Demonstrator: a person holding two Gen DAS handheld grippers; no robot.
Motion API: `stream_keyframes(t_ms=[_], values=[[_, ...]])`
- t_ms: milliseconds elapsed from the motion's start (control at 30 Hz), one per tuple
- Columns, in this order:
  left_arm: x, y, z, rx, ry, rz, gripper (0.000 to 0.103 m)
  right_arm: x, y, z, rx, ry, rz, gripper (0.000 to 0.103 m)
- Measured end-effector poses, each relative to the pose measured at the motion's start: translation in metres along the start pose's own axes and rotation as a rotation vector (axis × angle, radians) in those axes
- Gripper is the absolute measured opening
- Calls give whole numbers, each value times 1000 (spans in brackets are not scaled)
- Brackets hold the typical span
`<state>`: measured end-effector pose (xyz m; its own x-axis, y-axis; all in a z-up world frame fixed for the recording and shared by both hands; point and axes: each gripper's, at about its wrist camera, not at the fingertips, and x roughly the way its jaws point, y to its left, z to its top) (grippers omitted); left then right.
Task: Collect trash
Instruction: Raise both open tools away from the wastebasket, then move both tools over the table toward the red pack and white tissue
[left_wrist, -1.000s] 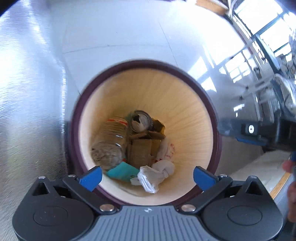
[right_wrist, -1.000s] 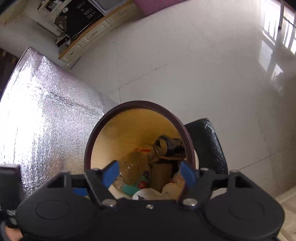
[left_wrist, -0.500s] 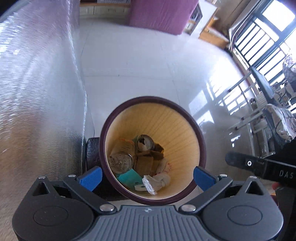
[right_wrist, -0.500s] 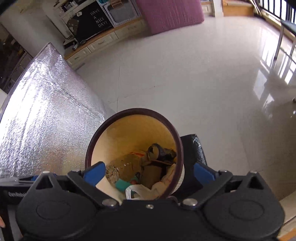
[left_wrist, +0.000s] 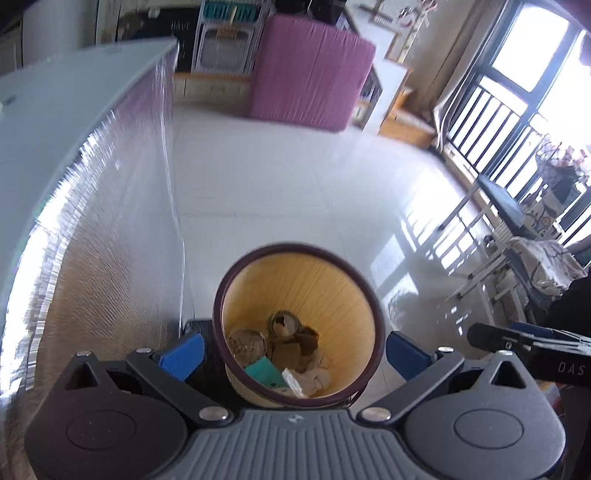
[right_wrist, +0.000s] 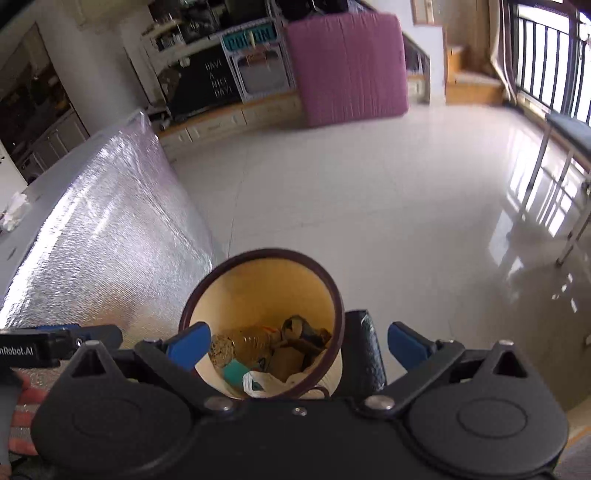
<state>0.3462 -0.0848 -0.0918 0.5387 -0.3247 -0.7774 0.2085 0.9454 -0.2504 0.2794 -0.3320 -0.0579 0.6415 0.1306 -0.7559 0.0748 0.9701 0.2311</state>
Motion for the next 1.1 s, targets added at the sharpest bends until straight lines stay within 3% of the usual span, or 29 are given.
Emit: stream_keyframes(t_ms=[533, 1100], values=[[-109, 13, -26, 6, -211, -9, 103, -88, 46, -21, -84, -198, 10, 103], [-198, 82, -45, -87, -391, 97, 103, -120, 146, -20, -217, -319, 101, 103]])
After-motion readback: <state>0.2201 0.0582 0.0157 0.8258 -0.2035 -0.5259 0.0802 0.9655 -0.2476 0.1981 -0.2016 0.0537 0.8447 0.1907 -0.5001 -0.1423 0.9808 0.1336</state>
